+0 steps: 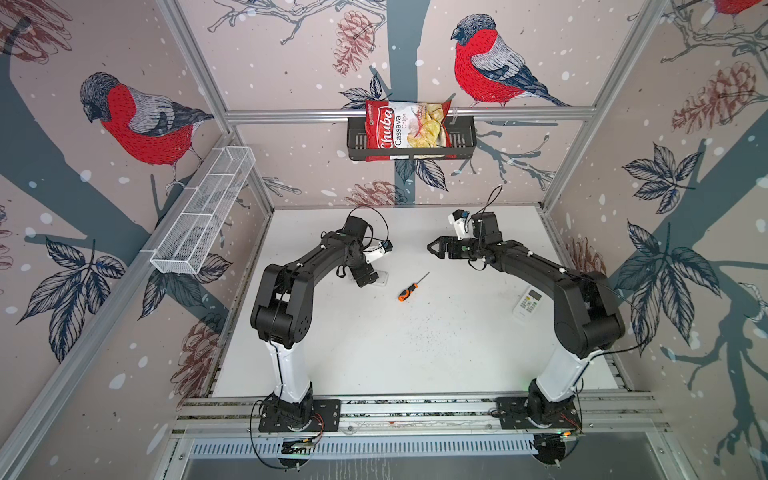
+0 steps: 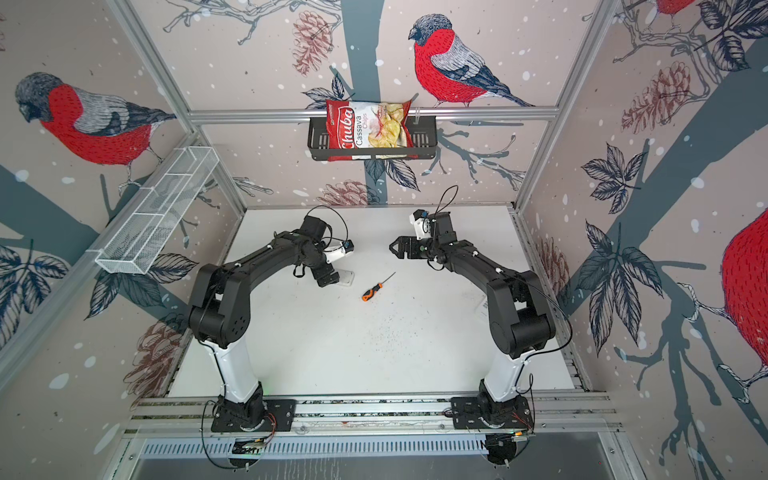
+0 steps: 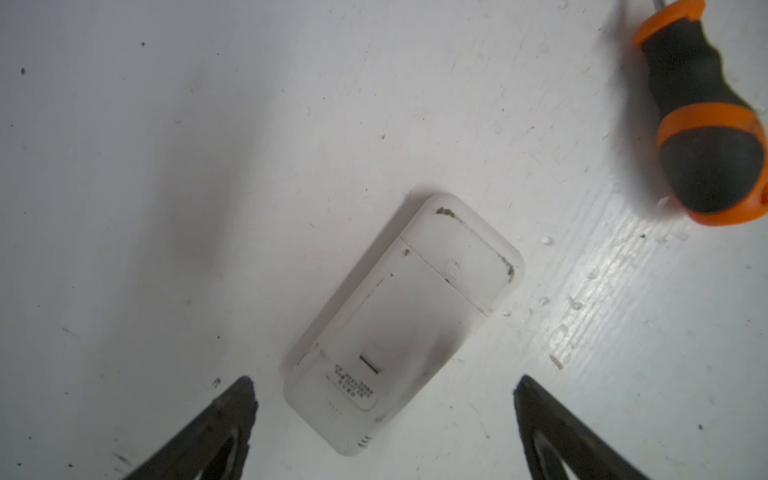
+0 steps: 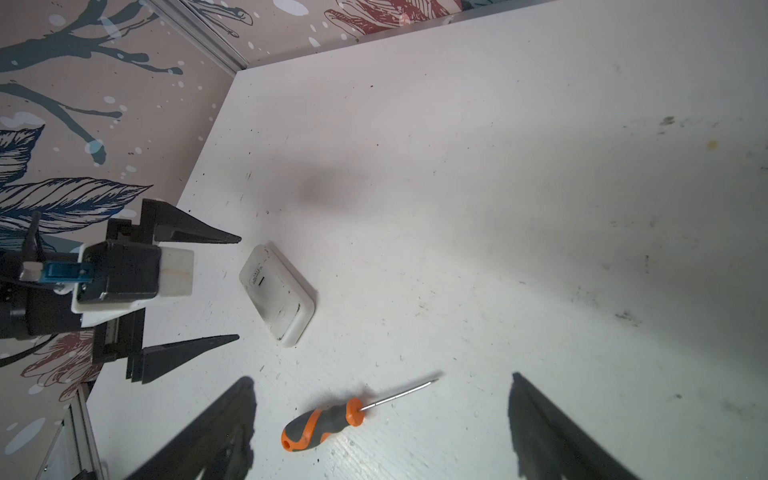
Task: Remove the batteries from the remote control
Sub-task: 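Lower the left gripper and grasp the remote's lower end lying flat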
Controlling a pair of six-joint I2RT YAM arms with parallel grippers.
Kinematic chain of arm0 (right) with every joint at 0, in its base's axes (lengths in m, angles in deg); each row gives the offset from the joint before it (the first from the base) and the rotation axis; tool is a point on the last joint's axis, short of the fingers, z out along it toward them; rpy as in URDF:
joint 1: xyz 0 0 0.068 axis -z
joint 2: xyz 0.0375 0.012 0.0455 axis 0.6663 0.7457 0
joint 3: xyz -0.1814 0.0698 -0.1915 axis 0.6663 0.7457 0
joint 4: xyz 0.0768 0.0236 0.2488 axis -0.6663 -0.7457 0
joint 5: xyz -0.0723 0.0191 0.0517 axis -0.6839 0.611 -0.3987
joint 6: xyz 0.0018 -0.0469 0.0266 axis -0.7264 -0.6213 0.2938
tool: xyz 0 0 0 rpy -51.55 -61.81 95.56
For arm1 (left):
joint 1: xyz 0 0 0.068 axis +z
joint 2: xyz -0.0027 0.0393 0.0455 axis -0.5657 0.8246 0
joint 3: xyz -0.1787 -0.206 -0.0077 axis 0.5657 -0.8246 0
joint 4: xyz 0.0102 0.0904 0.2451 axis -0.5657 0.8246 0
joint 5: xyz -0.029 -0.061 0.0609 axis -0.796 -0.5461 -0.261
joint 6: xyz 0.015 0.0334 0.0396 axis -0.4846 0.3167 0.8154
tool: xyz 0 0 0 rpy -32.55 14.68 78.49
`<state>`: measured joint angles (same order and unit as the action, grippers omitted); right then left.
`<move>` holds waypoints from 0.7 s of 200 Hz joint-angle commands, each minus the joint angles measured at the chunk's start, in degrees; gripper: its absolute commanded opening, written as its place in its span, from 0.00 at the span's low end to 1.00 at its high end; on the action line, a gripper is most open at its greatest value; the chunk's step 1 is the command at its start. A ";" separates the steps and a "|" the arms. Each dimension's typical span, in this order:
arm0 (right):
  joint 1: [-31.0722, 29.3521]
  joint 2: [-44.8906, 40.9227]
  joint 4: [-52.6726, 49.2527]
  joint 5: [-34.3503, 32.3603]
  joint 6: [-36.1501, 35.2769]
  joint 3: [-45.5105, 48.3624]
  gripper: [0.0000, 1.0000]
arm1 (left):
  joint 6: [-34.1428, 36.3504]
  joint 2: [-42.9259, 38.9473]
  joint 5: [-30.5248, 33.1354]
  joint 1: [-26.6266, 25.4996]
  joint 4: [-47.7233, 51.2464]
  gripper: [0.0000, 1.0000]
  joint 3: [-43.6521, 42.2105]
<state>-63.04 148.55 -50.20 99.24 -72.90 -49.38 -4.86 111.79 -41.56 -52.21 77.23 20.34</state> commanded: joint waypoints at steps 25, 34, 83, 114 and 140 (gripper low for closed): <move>0.69 0.43 1.44 0.73 -0.19 -0.50 0.94 | 5.22 4.37 -1.55 0.87 3.85 0.96 1.71; 0.73 0.48 1.44 0.73 -0.13 -0.52 0.94 | 5.27 5.27 -2.05 0.98 4.07 0.96 2.08; 0.78 0.70 1.44 0.64 -0.02 -0.58 0.94 | 5.98 6.94 -2.13 2.02 2.61 0.96 2.51; 0.83 0.69 1.00 0.21 -0.12 -0.67 0.93 | 6.64 6.60 -3.44 3.29 2.21 0.95 1.54; 0.89 0.58 1.08 0.26 0.06 -0.73 0.93 | 6.73 5.73 -4.14 3.42 1.61 0.94 0.05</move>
<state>-62.23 149.25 -50.18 99.26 -72.90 -49.62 1.15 118.50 -43.70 -49.13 78.74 21.35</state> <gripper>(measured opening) 0.934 0.943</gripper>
